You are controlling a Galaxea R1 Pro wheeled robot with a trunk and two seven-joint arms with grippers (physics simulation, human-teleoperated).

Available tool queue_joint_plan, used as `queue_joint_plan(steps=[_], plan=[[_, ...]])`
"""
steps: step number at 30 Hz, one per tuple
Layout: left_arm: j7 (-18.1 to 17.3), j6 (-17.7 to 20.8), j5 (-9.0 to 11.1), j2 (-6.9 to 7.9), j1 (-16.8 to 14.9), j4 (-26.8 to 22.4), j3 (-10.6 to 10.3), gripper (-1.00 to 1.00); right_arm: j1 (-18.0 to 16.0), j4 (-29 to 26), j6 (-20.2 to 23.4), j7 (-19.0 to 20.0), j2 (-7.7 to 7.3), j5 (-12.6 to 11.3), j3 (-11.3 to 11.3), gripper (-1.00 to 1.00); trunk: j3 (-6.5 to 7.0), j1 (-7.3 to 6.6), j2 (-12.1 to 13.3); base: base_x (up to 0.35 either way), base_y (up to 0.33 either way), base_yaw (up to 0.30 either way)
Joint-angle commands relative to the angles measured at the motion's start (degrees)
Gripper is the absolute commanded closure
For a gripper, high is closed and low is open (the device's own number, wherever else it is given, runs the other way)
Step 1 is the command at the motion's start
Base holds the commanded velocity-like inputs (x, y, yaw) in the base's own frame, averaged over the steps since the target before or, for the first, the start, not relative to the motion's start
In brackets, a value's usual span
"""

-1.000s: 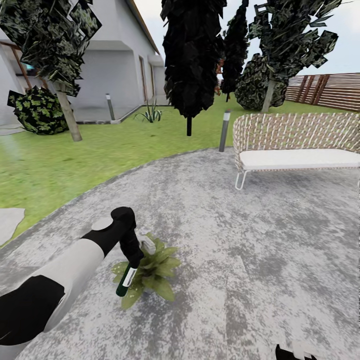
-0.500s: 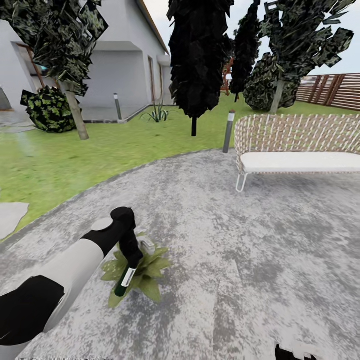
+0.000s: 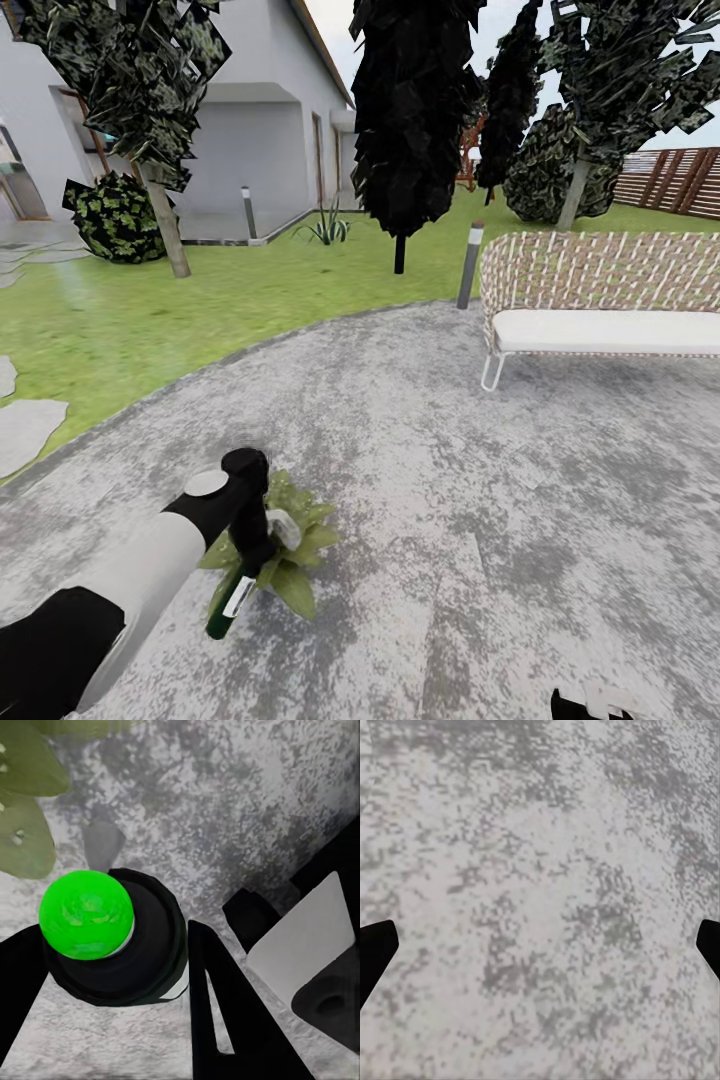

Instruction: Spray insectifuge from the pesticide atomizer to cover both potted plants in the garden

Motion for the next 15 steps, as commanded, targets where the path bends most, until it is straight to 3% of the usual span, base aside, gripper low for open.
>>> queue_joint_plan(steps=[1,2,5,7,9,11,15], plan=[[-0.5,0.6,-0.4,0.39,0.9,0.0,-0.2,1.0,0.0,0.1,-0.2,-0.2,0.0,0.6,-0.4,-1.0,-0.04,-0.02,0.0,0.0,0.0,0.0],[-0.5,0.6,-0.4,1.29,3.0,-0.3,0.0,1.0,0.0,0.1,-0.2,-0.2,0.0,0.6,-0.4,-1.0,-0.04,-0.02,0.0,0.0,0.0,0.0],[-0.3,0.7,0.1,1.36,3.6,-0.5,1.7,1.0,0.0,0.2,-0.1,-0.2,0.01,0.6,-0.4,-1.0,-0.04,-0.02,0.0,0.0,0.0,0.0],[3.7,1.1,0.1,0.89,3.8,-0.6,6.1,1.0,0.0,0.2,-0.1,-0.2,0.01,0.6,-0.4,-1.0,-0.04,-0.02,0.0,0.0,0.0,0.0],[8.7,1.5,0.0,0.69,3.7,-0.6,9.2,1.0,0.0,0.2,-0.1,-0.2,0.01,0.6,-0.4,-1.0,-0.04,-0.02,0.0,0.0,0.0,0.0],[10.9,1.6,0.2,0.69,3.7,-0.6,10.7,1.0,0.0,0.2,-0.1,-0.2,0.01,0.6,-0.4,-1.0,-0.04,-0.02,0.0,0.0,0.0,0.0],[11.8,1.7,0.3,0.65,3.5,-0.6,12.1,1.0,0.0,0.2,-0.1,-0.2,0.01,0.6,-0.4,-1.0,-0.04,-0.02,0.0,0.0,0.0,0.0]])
